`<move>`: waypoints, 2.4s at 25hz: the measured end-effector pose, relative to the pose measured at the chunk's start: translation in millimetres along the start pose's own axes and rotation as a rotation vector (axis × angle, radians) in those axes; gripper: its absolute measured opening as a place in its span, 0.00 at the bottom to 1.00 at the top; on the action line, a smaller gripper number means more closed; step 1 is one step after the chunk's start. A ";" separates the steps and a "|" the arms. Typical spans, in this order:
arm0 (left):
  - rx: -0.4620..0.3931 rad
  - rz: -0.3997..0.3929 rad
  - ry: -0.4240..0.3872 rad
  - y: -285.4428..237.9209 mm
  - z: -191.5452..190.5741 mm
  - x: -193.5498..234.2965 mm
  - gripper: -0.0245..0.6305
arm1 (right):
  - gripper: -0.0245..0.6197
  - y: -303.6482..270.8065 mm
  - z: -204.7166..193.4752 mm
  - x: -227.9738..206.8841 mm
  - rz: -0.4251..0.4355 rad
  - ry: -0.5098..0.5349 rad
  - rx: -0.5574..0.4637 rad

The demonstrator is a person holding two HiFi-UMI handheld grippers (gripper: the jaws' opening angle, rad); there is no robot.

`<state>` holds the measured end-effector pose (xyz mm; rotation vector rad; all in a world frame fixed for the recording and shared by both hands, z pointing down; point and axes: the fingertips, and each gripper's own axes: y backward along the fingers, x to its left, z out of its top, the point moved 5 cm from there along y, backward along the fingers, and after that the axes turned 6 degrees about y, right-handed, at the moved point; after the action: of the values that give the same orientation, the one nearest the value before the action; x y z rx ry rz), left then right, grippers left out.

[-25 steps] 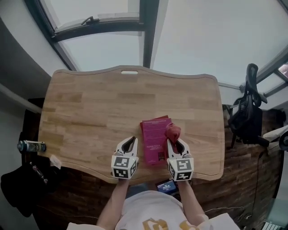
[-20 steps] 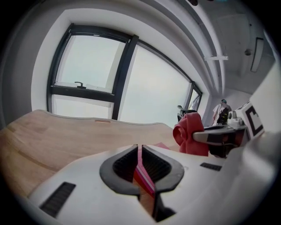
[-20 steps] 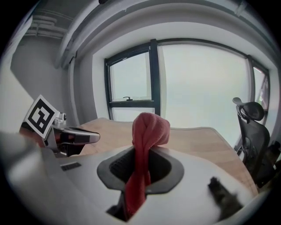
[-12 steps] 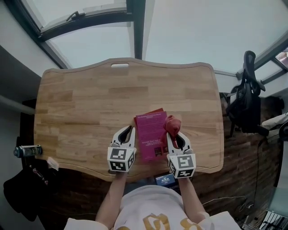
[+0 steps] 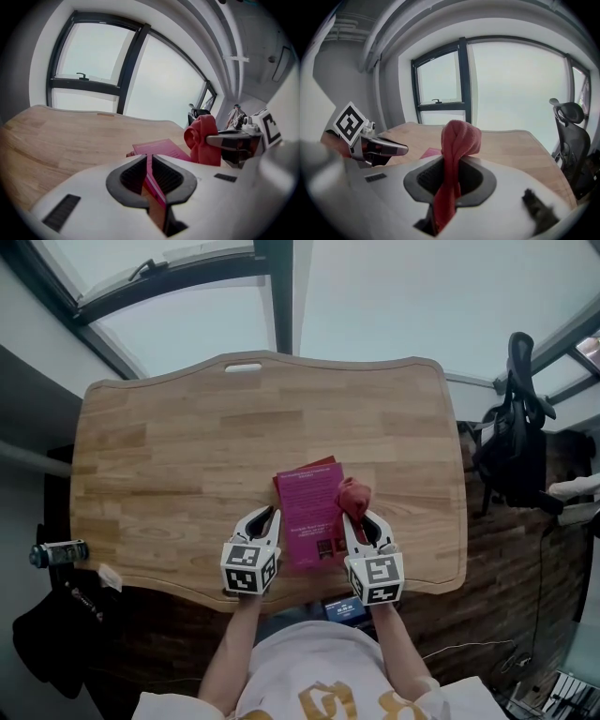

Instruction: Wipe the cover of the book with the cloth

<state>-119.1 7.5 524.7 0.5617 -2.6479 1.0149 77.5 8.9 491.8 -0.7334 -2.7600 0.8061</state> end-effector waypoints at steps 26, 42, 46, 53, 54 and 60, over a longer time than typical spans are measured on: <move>0.128 -0.083 0.169 -43.3 -29.8 8.5 0.27 | 0.15 -55.7 -24.3 -13.1 0.057 0.024 0.090; 0.181 -0.160 0.330 -50.1 -35.8 16.9 0.28 | 0.15 -77.5 -25.3 -15.4 0.084 0.035 0.171; 0.190 -0.172 0.333 -49.9 -36.5 16.3 0.27 | 0.15 -80.4 -23.7 -16.2 0.084 0.041 0.182; 0.198 -0.255 0.392 -52.5 -36.0 14.6 0.18 | 0.15 -87.6 -22.7 -17.4 0.097 0.050 0.193; 0.198 -0.258 0.395 -52.7 -35.7 14.4 0.18 | 0.15 -88.8 -22.5 -17.7 0.098 0.052 0.195; 0.199 -0.264 0.406 -52.0 -37.4 15.1 0.18 | 0.15 -92.9 -22.9 -17.5 0.102 0.048 0.200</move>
<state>-106.3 -6.5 587.7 0.6463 -2.0760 1.1722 61.4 -57.4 561.1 -0.8469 -2.5692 1.0521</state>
